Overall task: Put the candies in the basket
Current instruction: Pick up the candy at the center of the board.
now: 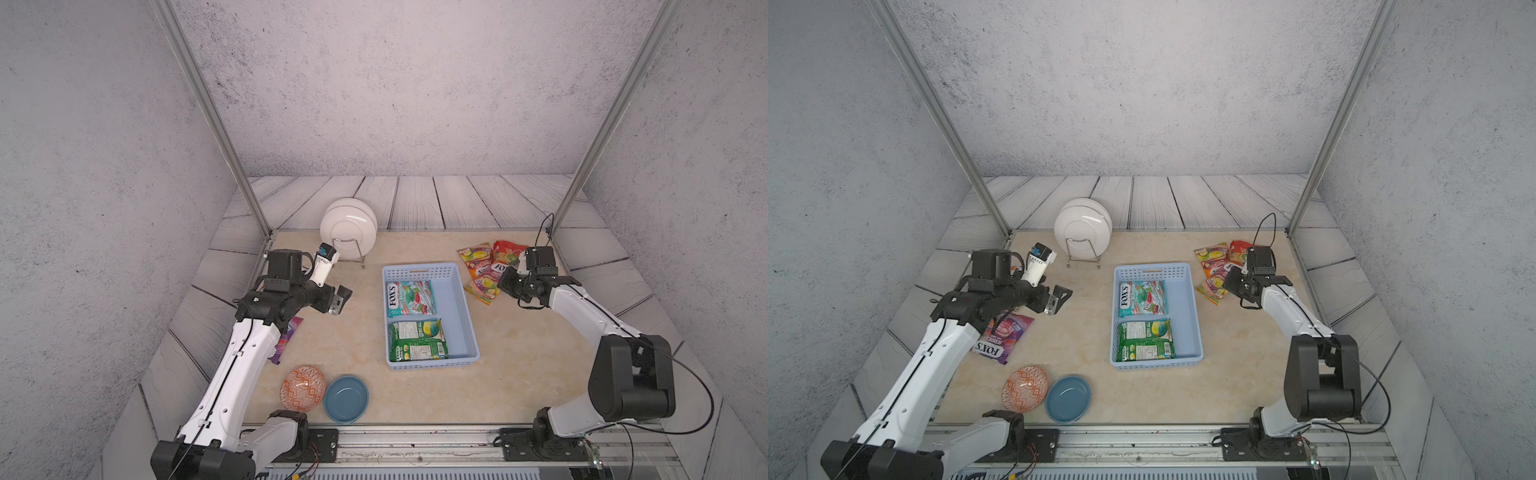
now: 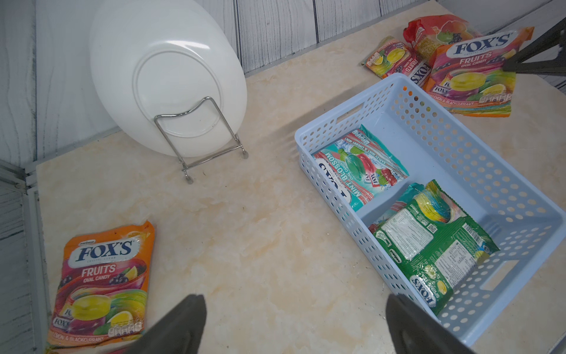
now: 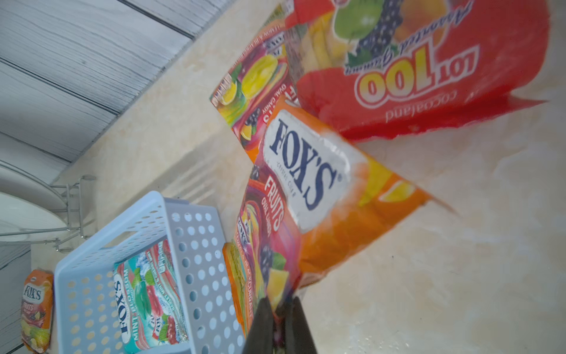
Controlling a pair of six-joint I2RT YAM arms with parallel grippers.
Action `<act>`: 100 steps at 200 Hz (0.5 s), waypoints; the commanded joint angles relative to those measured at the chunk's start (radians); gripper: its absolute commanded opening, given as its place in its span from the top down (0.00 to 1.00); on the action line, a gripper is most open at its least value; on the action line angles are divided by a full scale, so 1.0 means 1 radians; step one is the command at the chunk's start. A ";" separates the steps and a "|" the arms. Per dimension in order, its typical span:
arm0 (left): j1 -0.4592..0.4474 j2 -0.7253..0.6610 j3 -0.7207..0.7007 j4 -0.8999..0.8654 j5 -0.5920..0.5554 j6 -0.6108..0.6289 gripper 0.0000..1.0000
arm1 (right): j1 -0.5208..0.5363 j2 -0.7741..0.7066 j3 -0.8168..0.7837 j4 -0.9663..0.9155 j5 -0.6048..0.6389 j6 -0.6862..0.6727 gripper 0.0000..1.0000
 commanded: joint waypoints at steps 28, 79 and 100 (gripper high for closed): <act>0.007 -0.012 0.006 0.000 0.014 -0.006 0.02 | 0.014 -0.109 0.140 -0.173 0.042 -0.134 1.00; 0.005 -0.021 -0.001 0.002 0.012 -0.005 0.02 | 0.076 -0.107 0.286 -0.319 0.112 -0.307 1.00; 0.005 -0.020 0.004 -0.004 0.016 -0.006 0.02 | 0.128 -0.101 0.315 -0.329 0.153 -0.412 1.00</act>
